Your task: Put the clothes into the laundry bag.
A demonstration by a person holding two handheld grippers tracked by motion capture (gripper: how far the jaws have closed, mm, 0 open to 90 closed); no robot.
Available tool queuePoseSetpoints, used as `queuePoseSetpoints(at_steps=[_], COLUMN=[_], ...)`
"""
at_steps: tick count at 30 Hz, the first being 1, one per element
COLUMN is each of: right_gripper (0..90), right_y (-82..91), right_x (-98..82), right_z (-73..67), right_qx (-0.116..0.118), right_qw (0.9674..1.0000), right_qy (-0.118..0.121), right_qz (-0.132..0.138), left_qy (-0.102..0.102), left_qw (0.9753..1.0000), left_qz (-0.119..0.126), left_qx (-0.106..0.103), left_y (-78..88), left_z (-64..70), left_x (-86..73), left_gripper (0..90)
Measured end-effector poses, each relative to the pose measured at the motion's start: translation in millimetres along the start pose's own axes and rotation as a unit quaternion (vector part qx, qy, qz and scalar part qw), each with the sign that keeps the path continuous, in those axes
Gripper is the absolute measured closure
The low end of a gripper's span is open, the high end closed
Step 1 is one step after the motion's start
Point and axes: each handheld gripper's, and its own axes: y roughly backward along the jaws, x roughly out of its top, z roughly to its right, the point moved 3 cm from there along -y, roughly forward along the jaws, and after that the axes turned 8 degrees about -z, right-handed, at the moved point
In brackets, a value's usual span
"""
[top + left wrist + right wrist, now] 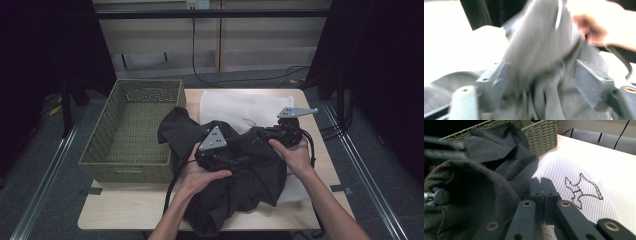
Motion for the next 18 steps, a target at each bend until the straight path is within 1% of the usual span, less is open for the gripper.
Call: queuePoseSetpoints(at_steps=[1,2,3,4,5,6,7,8,9,10,11,12,13,14,15,16,17,18], right_gripper=[89.0,89.0,88.9,89.0,89.0,88.9,89.0,88.9,88.9,88.9,88.9,89.0,89.0,88.9,88.9,89.0,89.0,88.9], right_y=[-0.5,-1.1,-1.2,-0.9,-0.5,0.0,0.5,0.6,0.6,0.4,0.1,0.2,0.9,1.6,2.7,3.9,5.2,6.0], right_x=[0.1,0.2,0.3,0.4,0.5,0.3,0.0,-0.4,-1.2,-1.9,-2.5,-2.9,-2.3,-1.7,-0.5,0.7,1.9,2.3], right_z=[-0.3,-0.5,-0.9,-1.2,-0.9,-0.9,-0.6,-0.3,0.4,0.8,1.0,1.1,0.9,0.0,-1.2,-2.9,-4.3,-5.5], right_qx=[0.000,0.001,0.001,0.002,0.002,0.002,0.002,0.001,0.001,0.000,-0.002,-0.002,-0.003,-0.002,-0.003,-0.005,-0.005,-0.006], right_qw=[1.0000,1.0000,1.0000,1.0000,1.0000,1.0000,1.0000,1.0000,1.0000,1.0000,1.0000,1.0000,1.0000,1.0000,1.0000,0.9999,0.9999,0.9999], right_qy=[0.000,0.002,0.002,0.002,0.004,0.002,0.002,0.003,0.002,0.003,0.001,-0.001,0.002,0.002,0.005,0.008,0.010,0.011], right_qz=[-0.001,-0.002,-0.002,-0.002,0.000,-0.001,-0.002,-0.003,-0.004,-0.006,-0.007,-0.007,-0.007,-0.007,-0.007,-0.007,-0.007,-0.009], left_qy=[-0.005,-0.012,-0.013,-0.012,-0.016,-0.020,-0.022,-0.014,-0.007,-0.005,-0.002,-0.007,-0.011,-0.013,-0.005,0.005,0.009,0.015], left_qw=[1.0000,0.9998,0.9999,0.9999,0.9998,0.9995,0.9990,0.9983,0.9985,0.9979,0.9969,0.9952,0.9935,0.9911,0.9904,0.9906,0.9898,0.9894], left_qz=[0.005,0.007,0.008,0.006,-0.004,-0.021,-0.031,-0.043,-0.045,-0.054,-0.065,-0.084,-0.102,-0.124,-0.129,-0.131,-0.139,-0.143], left_qx=[0.003,0.011,0.008,-0.003,-0.014,-0.012,-0.022,-0.037,-0.031,-0.035,-0.044,-0.050,-0.050,-0.047,-0.048,-0.039,-0.032,-0.020], left_y=[-2.3,-5.6,-10.3,-16.2,-22.4,-28.9,-34.0,-39.6,-42.9,-46.2,-51.3,-58.6,-62.6,-67.4,-72.1,-76.0,-78.7,-80.7], left_z=[-0.2,-1.0,-2.3,-2.9,-2.2,-1.0,0.3,0.9,1.1,1.2,2.4,4.9,6.3,7.2,6.7,4.7,2.2,-0.5], left_x=[5.3,9.5,12.5,14.2,13.7,11.7,8.5,4.3,2.3,-0.1,-2.8,-7.0,-9.9,-13.7,-17.6,-20.5,-22.9,-24.0], left_gripper=[23.4,20.2,18.5,20.5,32.9,46.7,58.7,74.6,79.5,80.8,82.0,82.6,82.8,83.0,83.1,83.2,83.3,83.3])
